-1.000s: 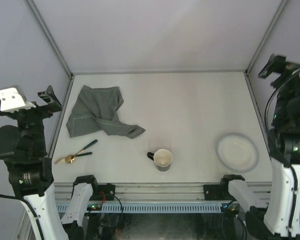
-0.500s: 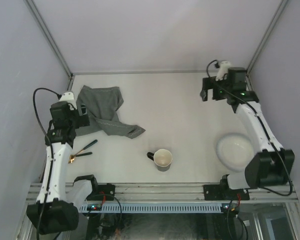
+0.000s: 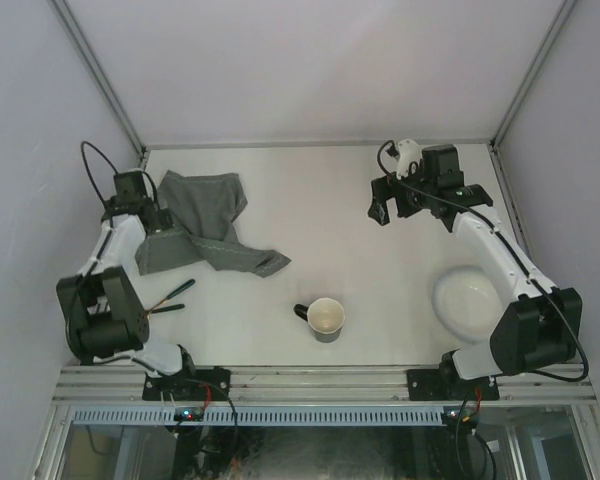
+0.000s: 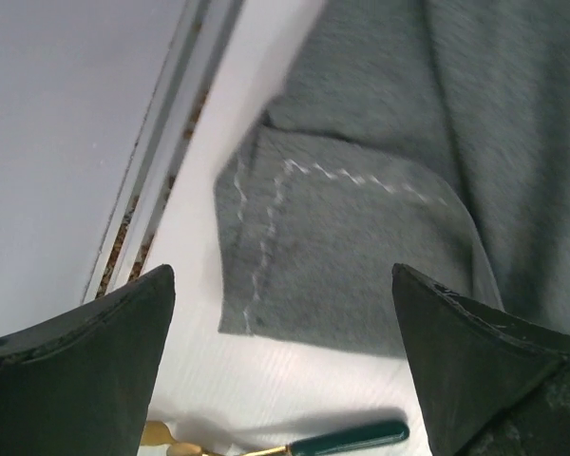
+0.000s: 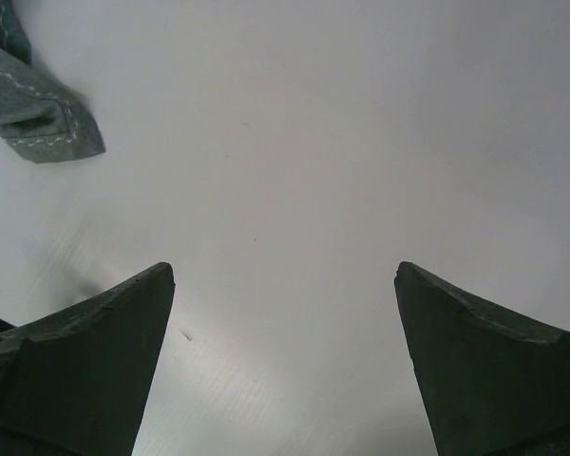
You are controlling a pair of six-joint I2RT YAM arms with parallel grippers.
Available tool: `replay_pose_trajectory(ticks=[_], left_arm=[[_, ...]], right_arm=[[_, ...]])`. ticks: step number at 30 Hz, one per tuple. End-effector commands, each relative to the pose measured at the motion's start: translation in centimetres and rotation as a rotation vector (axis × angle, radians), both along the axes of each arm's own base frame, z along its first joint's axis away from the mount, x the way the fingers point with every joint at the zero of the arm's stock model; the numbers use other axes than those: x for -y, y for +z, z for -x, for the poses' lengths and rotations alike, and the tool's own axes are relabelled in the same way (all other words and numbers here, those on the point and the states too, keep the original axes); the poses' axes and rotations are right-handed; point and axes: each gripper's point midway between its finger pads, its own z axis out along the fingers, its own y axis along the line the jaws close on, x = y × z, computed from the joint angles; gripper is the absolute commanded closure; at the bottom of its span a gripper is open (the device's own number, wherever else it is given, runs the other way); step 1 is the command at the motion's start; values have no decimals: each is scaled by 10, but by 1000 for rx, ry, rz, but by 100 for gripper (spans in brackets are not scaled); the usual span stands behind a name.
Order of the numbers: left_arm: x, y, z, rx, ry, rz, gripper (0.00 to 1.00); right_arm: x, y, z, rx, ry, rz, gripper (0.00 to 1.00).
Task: Set the dinner table for one person
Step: Pick up the napkin from the center of the board.
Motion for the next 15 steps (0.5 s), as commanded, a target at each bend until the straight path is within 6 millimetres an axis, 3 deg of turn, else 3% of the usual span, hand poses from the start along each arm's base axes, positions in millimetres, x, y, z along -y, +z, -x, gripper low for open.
replay_pose_trajectory(ticks=[1, 4, 6, 11, 15], left_arm=[[-45, 6, -16, 19, 232, 168, 3], [-63, -11, -14, -8, 288, 216, 7], [-65, -19, -14, -5, 268, 205, 6], [-35, -22, -36, 46, 69, 313, 0], [-26, -19, -53, 74, -21, 350, 1]], right_arm=[[-9, 12, 17, 49, 81, 5, 1], [-11, 10, 19, 50, 92, 20, 1], [-13, 8, 20, 42, 101, 23, 1], [-16, -5, 28, 15, 133, 36, 1], [-15, -12, 33, -1, 154, 52, 2]])
